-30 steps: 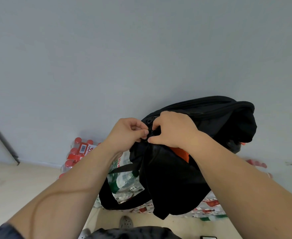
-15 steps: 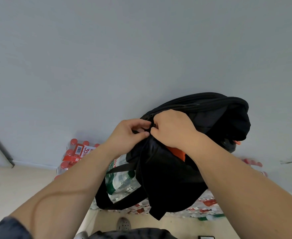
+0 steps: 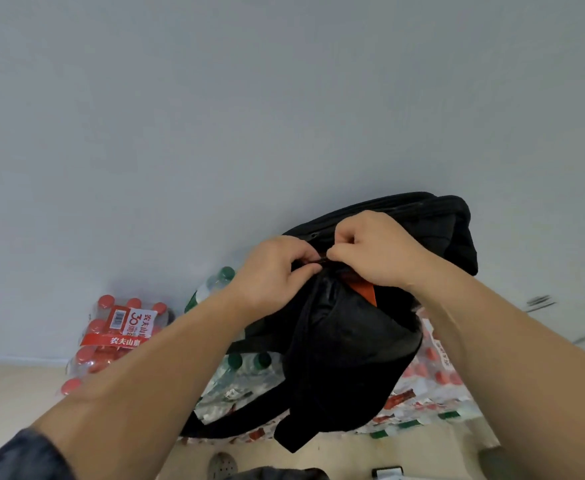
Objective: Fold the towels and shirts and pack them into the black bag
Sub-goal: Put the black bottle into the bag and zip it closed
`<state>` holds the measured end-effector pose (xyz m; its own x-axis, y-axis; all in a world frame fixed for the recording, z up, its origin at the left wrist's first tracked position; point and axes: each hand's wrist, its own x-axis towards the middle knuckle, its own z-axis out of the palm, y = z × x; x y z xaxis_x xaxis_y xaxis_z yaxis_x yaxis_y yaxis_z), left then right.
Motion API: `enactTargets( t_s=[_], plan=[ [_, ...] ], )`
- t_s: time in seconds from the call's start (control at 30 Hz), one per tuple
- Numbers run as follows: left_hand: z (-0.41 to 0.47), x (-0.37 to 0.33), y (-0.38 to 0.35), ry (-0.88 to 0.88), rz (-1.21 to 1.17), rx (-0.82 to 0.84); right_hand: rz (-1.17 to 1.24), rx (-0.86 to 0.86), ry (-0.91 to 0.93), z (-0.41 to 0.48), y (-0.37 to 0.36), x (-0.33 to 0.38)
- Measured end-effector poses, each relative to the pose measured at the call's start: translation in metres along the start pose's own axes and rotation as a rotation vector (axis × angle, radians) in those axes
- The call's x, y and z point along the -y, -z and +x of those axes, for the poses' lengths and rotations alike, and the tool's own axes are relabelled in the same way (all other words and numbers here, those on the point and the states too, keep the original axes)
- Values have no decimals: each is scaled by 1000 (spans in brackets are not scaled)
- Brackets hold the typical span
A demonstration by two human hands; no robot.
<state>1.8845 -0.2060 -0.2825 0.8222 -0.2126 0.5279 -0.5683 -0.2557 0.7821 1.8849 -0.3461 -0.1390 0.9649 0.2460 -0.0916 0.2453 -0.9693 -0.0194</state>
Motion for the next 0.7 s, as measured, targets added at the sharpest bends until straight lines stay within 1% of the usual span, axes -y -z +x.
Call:
enactTargets(
  t_s=[0.07,0.13,0.2,0.3,0.43,0.5,0.7],
  plan=[
    [2,-1,1,-60,42,3,66,-15,-20,-7,3,-6],
    [2,1,2,-75,61,21,97,-30,-40,-14,2,-8],
    [0,6,4,-54,77,40,156,-44,-78,-20,-2,-8],
    [-1,18,10,35,57,32,263,-77,-118,-24,-10,-6],
    [-1,28,13,59,74,41,225,-23,-107,-25,-10,0],
    [-2,27,14,39,92,55,217,12,-114,-24,-6,1],
    [4,1,13,-115,100,152,238,91,-146,-18,-3,7]
  ],
)
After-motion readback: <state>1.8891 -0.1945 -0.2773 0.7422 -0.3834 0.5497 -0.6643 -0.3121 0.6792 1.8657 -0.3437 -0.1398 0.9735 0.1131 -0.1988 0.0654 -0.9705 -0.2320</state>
